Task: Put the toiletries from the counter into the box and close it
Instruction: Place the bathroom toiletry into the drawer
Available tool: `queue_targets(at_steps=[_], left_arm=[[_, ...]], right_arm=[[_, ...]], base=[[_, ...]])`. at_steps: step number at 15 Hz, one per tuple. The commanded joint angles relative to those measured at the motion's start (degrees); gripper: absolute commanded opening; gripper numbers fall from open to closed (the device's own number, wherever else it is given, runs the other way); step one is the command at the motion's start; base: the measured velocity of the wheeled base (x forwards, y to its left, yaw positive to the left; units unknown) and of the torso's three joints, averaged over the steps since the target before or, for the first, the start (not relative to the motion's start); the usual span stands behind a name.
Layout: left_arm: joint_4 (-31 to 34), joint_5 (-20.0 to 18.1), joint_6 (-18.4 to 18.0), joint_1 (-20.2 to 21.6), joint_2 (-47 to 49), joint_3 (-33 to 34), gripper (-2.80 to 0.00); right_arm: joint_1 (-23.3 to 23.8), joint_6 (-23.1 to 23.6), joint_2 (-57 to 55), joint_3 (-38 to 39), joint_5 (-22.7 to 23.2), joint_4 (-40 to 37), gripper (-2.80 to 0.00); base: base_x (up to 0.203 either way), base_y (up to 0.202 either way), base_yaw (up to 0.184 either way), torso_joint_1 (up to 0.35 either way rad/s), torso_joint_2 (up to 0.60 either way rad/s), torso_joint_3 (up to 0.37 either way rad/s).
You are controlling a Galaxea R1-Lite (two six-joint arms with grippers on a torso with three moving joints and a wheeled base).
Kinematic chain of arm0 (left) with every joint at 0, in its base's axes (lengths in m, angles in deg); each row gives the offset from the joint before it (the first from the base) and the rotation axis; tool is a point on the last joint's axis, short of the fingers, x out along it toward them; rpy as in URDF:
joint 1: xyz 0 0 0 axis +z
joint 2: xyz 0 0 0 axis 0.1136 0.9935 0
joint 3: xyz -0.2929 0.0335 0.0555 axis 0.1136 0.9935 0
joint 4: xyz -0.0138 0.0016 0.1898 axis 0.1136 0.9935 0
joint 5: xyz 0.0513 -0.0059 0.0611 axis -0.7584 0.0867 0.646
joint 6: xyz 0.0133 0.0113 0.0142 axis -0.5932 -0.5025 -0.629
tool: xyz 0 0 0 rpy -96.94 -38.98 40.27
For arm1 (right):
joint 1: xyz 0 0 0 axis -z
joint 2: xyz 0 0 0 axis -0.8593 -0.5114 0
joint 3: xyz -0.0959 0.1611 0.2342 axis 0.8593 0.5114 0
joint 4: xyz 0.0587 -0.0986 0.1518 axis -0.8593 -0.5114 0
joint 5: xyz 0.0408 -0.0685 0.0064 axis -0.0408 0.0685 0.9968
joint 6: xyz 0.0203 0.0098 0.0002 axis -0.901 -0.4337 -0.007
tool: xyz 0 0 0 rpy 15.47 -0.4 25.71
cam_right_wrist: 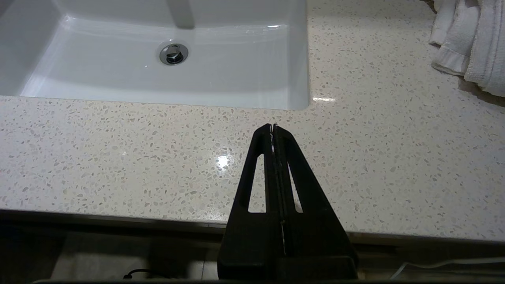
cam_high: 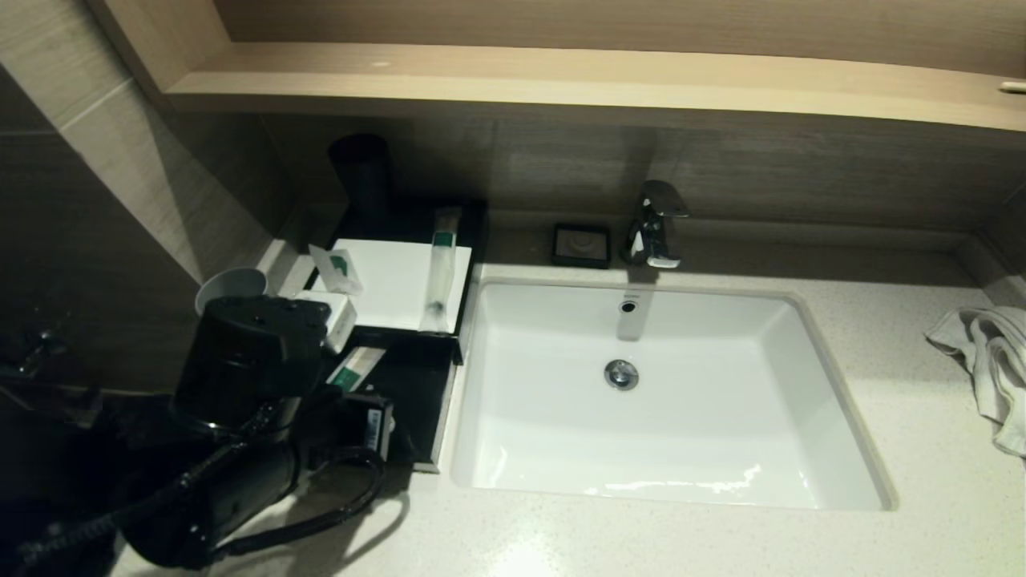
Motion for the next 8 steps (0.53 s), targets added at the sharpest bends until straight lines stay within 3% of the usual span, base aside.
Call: queue_targets(at_steps=[1,8], left_arm=[[-0.1,0.2,0.1,0.0,3.1,-1.5,-2.80],[-0.2,0.2,0.0,0.0,6.6,-3.8,-2.80]], right_arm=[[0.0,0.0,0.0,0.0,0.0,0.0,-2.80],[0.0,0.0,0.0,0.0,0.0,0.0,-2.80]], base=[[0.000,0.000,0.000,0.000,0.00,0.000],[0.000,0.000,0.000,0.000,0.00,0.000]])
